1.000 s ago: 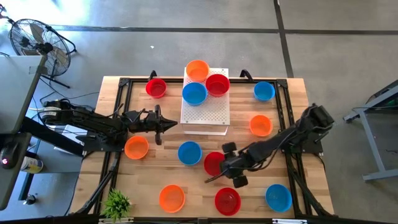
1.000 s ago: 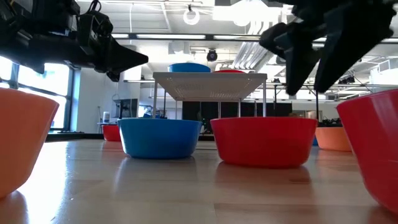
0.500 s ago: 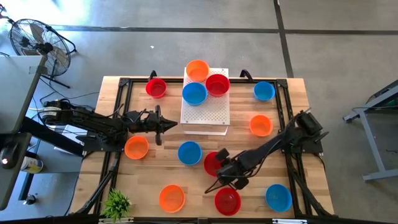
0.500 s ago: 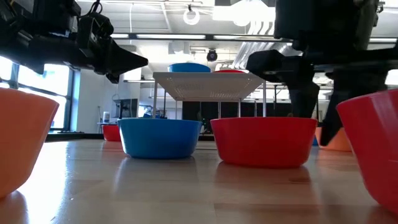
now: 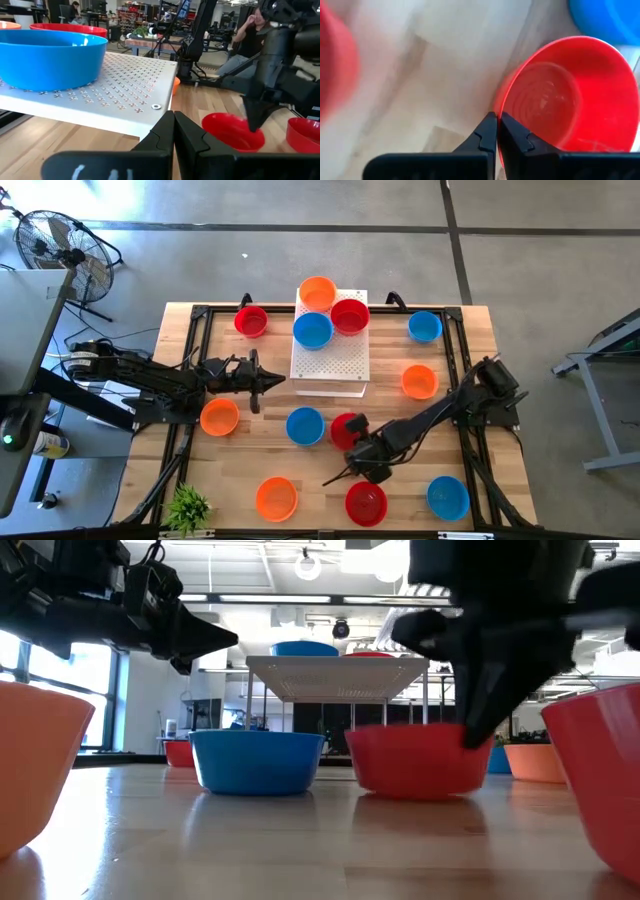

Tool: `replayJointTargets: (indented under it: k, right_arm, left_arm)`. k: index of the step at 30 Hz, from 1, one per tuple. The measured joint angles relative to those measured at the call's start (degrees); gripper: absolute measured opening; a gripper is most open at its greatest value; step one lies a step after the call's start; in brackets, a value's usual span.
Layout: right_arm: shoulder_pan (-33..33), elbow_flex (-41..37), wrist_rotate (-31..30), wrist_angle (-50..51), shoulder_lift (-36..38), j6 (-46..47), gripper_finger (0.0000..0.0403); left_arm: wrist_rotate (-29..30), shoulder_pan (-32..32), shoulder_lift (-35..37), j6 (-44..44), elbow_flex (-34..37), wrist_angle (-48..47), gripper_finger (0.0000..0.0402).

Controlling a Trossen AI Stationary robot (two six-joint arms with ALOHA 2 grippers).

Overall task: Pick & Place Mini bowls
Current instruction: Stack the red bowl on top of the red bowl on the shelf

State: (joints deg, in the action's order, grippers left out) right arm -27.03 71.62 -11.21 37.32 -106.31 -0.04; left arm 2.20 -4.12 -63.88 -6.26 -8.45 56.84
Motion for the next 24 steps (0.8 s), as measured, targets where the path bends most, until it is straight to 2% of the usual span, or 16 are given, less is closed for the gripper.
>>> replayJointTargets:
  k: [3, 12, 18, 24]
  right_arm:
    - [-0.18, 3.34, 2.87, 2.89, 1.24, 0.64, 0.0005]
    - [3.94, 18.72, 3.09, 15.28, 5.56, 4.3, 0.0002]
    - [10.31, 30.27, 0.63, 26.77, 5.56, 5.62, 0.0001]
    - [19.81, 40.62, -2.35, 36.21, 5.56, 5.21, 0.0001]
  left_arm:
    - [-0.1, 0.0, 0.0, 0.02, 0.0, 0.0, 0.0001]
    - [-0.1, 0.0, 0.0, 0.01, -0.02, 0.02, 0.0001]
    - [-0.2, 0.0, 0.0, -0.07, -0.02, 0.0, 0.0001]
    - [-0.29, 0.0, 0.0, -0.48, -0.02, 0.0, 0.0001]
